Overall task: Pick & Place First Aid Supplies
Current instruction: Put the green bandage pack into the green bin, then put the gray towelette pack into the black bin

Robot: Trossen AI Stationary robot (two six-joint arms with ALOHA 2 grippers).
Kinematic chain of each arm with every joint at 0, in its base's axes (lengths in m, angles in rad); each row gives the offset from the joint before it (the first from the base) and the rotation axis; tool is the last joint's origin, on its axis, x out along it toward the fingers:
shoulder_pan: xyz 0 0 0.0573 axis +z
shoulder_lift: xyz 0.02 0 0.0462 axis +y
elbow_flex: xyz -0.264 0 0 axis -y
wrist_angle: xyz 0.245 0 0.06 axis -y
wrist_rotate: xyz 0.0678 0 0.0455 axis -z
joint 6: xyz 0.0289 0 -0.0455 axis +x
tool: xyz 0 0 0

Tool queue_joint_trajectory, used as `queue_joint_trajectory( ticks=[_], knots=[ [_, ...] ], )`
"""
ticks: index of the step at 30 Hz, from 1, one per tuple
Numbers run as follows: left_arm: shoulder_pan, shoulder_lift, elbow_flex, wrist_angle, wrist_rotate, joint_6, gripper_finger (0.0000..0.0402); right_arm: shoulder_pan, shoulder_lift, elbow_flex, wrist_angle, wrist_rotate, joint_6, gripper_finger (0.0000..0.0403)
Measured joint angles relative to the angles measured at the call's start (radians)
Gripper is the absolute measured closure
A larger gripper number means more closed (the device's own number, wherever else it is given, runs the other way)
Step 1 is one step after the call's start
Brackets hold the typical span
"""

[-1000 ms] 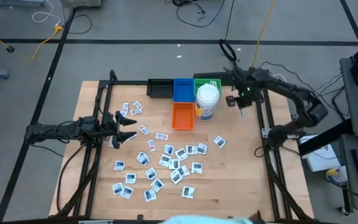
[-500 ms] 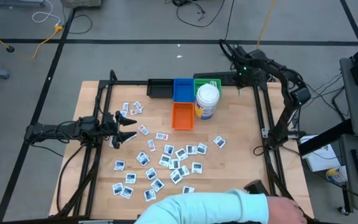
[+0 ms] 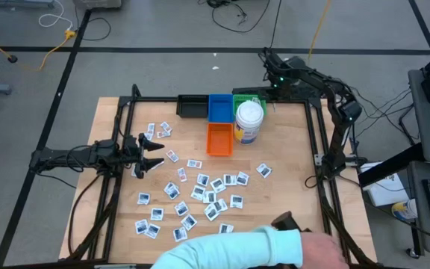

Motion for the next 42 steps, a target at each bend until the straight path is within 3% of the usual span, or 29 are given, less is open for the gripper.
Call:
queue_joint_trajectory(
  ticks=[6,17,21,32,42],
  knots=[
    [0.000,0.000,0.000,0.000,0.000,0.000,0.0096,0.030,0.038,0.011,0.129,-0.122,0.005,0.0403],
    [0.000,0.000,0.000,0.000,0.000,0.000,0.0096,0.054,0.074,0.011,0.210,-0.154,-0.005,0.0399],
    [0.000,0.000,0.000,0.000,0.000,0.000,0.0096,0.054,0.074,0.011,0.206,-0.156,-0.005,0.0369],
    [0.000,0.000,0.000,0.000,0.000,0.000,0.0096,0.044,0.060,0.011,0.191,-0.154,-0.049,0.0224],
    [0.000,0.000,0.000,0.000,0.000,0.000,0.0096,0.000,-0.066,-0.022,0.052,0.032,-0.090,0.0223]
  ],
)
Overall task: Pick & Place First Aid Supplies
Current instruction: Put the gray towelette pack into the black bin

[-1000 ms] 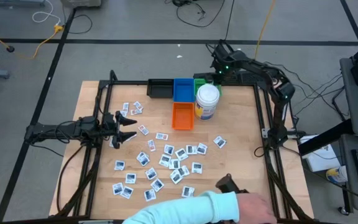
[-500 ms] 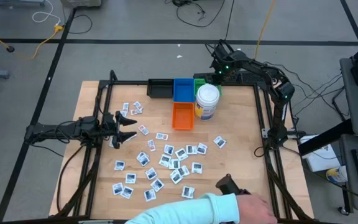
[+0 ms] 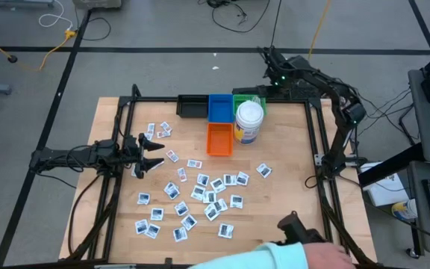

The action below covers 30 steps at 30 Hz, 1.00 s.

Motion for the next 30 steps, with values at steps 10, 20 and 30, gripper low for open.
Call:
queue_joint_trajectory(
  ticks=[10,20,30],
  knots=[
    [0.000,0.000,0.000,0.000,0.000,0.000,0.0096,-0.012,-0.233,-0.343,0.005,0.037,0.069,0.0229],
    [0.000,0.000,0.000,0.000,0.000,0.000,0.0096,0.028,-0.582,-0.721,0.036,0.051,0.147,0.0230],
    [0.000,0.000,0.000,0.000,0.000,0.000,0.0096,0.102,-0.780,-0.867,-0.051,0.025,0.072,0.0230]
  ],
)
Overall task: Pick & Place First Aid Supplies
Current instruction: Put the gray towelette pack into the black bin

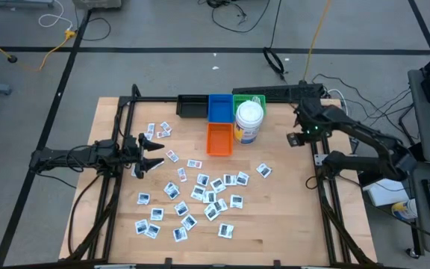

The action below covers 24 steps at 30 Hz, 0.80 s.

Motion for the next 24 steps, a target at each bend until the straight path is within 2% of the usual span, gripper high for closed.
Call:
queue_joint_trajectory(
  ticks=[4,8,15,24],
  knots=[
    [0.000,0.000,0.000,0.000,0.000,0.000,0.0096,0.087,-0.003,0.000,-0.050,-0.002,-0.131,0.0230],
    [0.000,0.000,0.000,0.000,0.000,0.000,0.0096,0.220,-0.003,0.000,-0.065,-0.003,-0.220,0.0232],
    [0.000,0.000,0.000,0.000,0.000,0.000,0.0096,0.509,-0.002,0.000,-0.027,-0.003,-0.283,0.0232],
    [0.000,0.000,0.000,0.000,0.000,0.000,0.0096,0.837,0.035,0.000,0.059,-0.003,-0.274,0.0232]
  ],
)
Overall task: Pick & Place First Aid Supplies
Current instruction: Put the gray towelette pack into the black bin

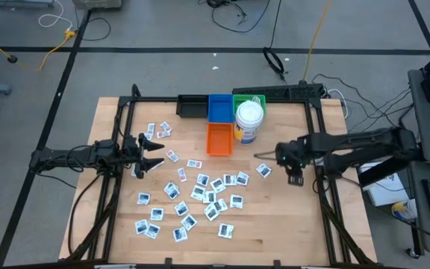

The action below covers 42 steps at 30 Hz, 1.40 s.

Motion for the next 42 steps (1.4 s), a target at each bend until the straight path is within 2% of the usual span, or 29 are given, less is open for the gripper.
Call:
queue_joint_trajectory(
  ticks=[5,9,14,24,31,36,42],
  knots=[
    [0.000,0.000,0.000,0.000,0.000,0.000,0.0096,0.121,0.042,0.000,0.009,0.001,0.008,0.0232],
    [0.000,0.000,0.000,0.000,0.000,0.000,0.0096,0.156,0.088,0.022,0.019,0.007,0.027,0.0232],
    [0.000,0.000,0.000,0.000,0.000,0.000,0.0096,0.157,0.152,0.066,0.106,0.061,0.003,0.0232],
    [0.000,0.000,0.000,0.000,0.000,0.000,0.0096,0.156,0.337,0.101,0.302,0.089,-0.090,0.0232],
    [0.000,0.000,0.000,0.000,0.000,0.000,0.0096,0.115,0.449,0.109,0.390,0.136,-0.098,0.0235],
    [0.000,0.000,0.000,0.000,0.000,0.000,0.0096,0.095,0.485,0.112,0.409,0.105,-0.080,0.0271],
    [0.000,0.000,0.000,0.000,0.000,0.000,0.0096,0.096,0.494,0.113,0.422,0.092,-0.067,0.0373]
  ],
)
